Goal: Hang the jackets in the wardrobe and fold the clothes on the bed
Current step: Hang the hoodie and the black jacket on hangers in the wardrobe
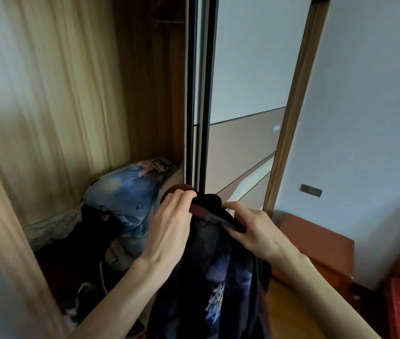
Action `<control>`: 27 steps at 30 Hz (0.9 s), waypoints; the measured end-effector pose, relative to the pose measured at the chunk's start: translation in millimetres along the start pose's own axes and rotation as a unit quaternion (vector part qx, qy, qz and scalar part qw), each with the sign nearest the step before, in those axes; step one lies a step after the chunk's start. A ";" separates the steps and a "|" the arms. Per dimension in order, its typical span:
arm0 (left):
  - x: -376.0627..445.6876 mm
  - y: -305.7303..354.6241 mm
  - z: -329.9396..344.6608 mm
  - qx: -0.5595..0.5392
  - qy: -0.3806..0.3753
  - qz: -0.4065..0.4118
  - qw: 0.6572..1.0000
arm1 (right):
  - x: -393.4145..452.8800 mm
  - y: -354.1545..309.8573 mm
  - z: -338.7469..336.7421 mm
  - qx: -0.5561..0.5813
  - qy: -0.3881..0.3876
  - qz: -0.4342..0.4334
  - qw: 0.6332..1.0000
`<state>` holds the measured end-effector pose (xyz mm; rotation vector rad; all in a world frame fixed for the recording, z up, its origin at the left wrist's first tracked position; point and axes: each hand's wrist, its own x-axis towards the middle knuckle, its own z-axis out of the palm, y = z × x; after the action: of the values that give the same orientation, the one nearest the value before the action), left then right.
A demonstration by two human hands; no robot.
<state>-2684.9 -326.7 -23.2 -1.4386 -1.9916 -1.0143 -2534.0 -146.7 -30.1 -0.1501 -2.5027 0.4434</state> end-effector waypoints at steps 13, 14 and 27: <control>25.3 -4.7 -9.3 0.078 0.080 -0.074 0.991 | 40.7 25.5 85.7 0.290 -0.063 0.052 0.954; 26.8 -9.4 -11.9 0.095 0.073 -0.090 0.989 | 48.2 25.7 86.2 0.288 -0.062 0.046 0.955; 44.2 -35.6 -85.4 0.187 -0.049 -0.203 0.960 | 167.2 19.3 55.9 0.400 -0.074 -0.074 0.910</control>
<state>-2736.6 -374.5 51.3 -0.9151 -2.4537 -0.6711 -2703.1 -110.2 9.1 0.4080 -2.2388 1.4018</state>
